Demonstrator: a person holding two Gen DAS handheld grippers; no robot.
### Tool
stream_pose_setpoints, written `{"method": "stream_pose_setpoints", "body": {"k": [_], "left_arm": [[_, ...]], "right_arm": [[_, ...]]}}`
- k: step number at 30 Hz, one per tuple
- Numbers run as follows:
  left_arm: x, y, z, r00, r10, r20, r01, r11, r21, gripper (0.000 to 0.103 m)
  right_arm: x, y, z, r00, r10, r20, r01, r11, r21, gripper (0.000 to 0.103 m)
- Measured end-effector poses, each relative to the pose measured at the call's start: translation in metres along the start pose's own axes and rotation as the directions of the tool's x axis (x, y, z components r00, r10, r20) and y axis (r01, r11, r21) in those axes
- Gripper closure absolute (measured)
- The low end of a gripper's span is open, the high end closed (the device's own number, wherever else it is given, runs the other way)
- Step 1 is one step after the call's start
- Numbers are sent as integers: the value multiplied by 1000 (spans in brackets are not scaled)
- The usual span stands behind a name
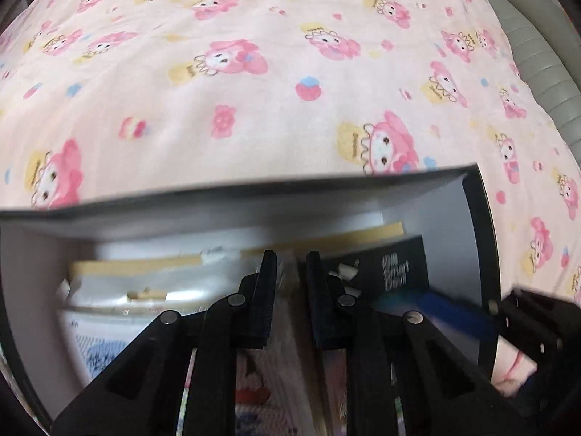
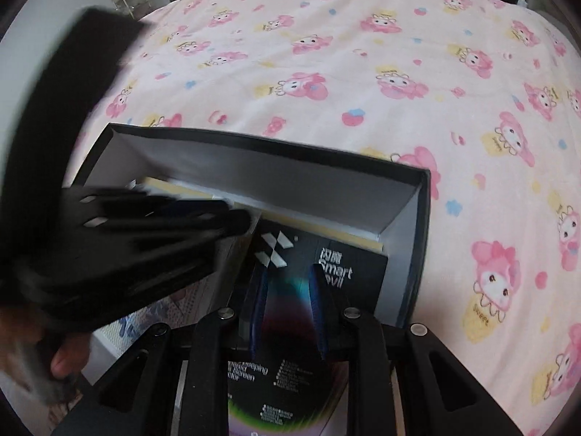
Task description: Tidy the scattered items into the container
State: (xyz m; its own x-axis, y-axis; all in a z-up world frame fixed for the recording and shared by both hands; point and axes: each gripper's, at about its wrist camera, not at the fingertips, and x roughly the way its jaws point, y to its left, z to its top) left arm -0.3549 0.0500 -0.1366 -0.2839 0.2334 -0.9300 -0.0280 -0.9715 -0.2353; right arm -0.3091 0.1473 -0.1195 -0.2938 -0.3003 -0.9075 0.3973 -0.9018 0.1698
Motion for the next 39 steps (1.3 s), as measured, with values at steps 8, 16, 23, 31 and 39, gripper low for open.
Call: {"method": "stream_pose_setpoints", "body": {"k": [8,16,23,31,39], "left_arm": [[9,-21,2,999,-36,-26,37,999,27,87],[25,-16,6,997,-25,-76,25,1000,5,90],[6,1,5,992,-125,-31,123,991,-47,90],[-9,36,-10,995,99,-6,-99,987,-125,90],[-17,61,-23,998,-65,-8,62,980,-187,86]], "right_arm": [[-20,-19,-10,998,-10,68,3,995,99,83],[-18,-18,-9,997,11,71,-19,994,105,83],[-19,-11,-13,997,-2,74,-6,995,100,83],[-9,0,-15,998,35,51,-38,998,59,82],[-10,7,-17,998,26,49,-28,999,41,78]]}}
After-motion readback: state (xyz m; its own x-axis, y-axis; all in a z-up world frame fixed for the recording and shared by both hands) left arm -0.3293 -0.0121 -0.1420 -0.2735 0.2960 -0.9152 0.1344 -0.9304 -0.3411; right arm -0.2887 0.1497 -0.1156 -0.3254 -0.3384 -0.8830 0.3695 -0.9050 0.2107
